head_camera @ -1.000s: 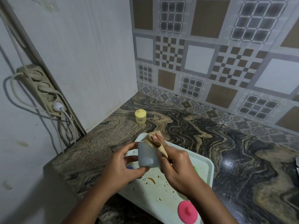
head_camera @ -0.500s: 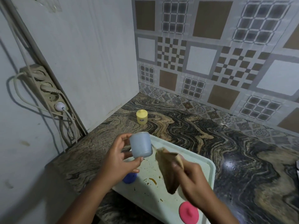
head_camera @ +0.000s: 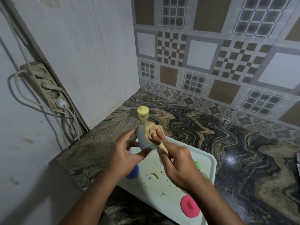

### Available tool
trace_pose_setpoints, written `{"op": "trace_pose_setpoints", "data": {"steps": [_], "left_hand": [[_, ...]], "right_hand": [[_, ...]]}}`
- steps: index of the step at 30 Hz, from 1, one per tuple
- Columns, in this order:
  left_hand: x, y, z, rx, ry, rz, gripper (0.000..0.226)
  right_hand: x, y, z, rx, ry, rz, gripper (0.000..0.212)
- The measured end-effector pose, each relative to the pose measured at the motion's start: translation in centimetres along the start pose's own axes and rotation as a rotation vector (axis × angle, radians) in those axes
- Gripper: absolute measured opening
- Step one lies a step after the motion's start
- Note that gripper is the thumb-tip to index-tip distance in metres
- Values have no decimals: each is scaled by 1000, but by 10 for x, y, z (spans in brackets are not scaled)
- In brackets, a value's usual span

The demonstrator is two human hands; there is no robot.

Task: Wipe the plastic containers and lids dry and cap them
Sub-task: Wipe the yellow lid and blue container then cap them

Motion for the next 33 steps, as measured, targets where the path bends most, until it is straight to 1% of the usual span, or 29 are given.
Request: {"op": "trace_pose_setpoints", "data": {"steps": [2, 4, 6, 7, 8, 10, 12, 13, 15, 16, 18, 20, 22, 24, 26, 29, 31, 33], "left_hand": [[-9, -2, 6, -21, -9, -21, 78], [-14, -2, 9, -34, -43, -6, 78], [-14, 0, 7, -32, -42, 19, 74], [-14, 1, 7, -27, -25, 29, 72], [-13, 2, 7, -21, -2, 32, 72], [-11, 3, 8, -21, 40, 41, 75], [-5, 4, 7, -18, 21, 75, 83], [-1, 4, 5, -16, 6, 94, 87], [6, 5, 5, -17, 12, 112, 91], [8, 5, 4, -19, 18, 110, 89], [12, 4, 2, -11, -7, 112, 83], [15, 4, -1, 5, -50, 117, 78], [13, 3, -4, 10, -44, 96, 74], [6, 1, -4, 5, -27, 35, 74], [-3, -2, -1, 16, -47, -7, 78], [-8, -3, 3, 3, -92, 24, 80], [-6, -2, 4, -16, -116, 78, 76], [-4, 0, 5, -29, -107, 108, 74]], "right_hand": [[10, 7, 2, -29, -12, 62, 46], [14, 14, 4, -23, -14, 111, 46], [12, 21, -1, 35, -55, 131, 35], [11, 23, -6, 66, -113, 136, 31], [10, 25, -11, 100, -191, 126, 33], [-4, 26, -18, 142, -328, 3, 42], [-23, 25, -23, 172, -441, -162, 43], [-31, 23, -25, 176, -467, -219, 41], [-40, 13, -23, 160, -427, -253, 41], [-39, 8, -22, 159, -390, -239, 40], [-32, -2, -17, 150, -307, -189, 32], [-20, -8, -10, 128, -187, -100, 25], [-9, -9, -7, 122, -61, -31, 39], [-4, -5, -3, 78, 0, -9, 48], [3, 2, 3, 11, 7, 20, 47], [11, 14, 8, -37, 0, 105, 46], [8, 23, 7, -20, -51, 138, 41], [4, 28, -1, 28, -116, 150, 28]]}}
Point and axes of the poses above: each hand's wrist, its own y-axis away from the middle knuckle, its own x-axis out of the palm, z = x × y, the point moved 10 cm from there along -y, towards the middle knuckle, and after that the axes turned 14 degrees about z, right-handed, at the moved point
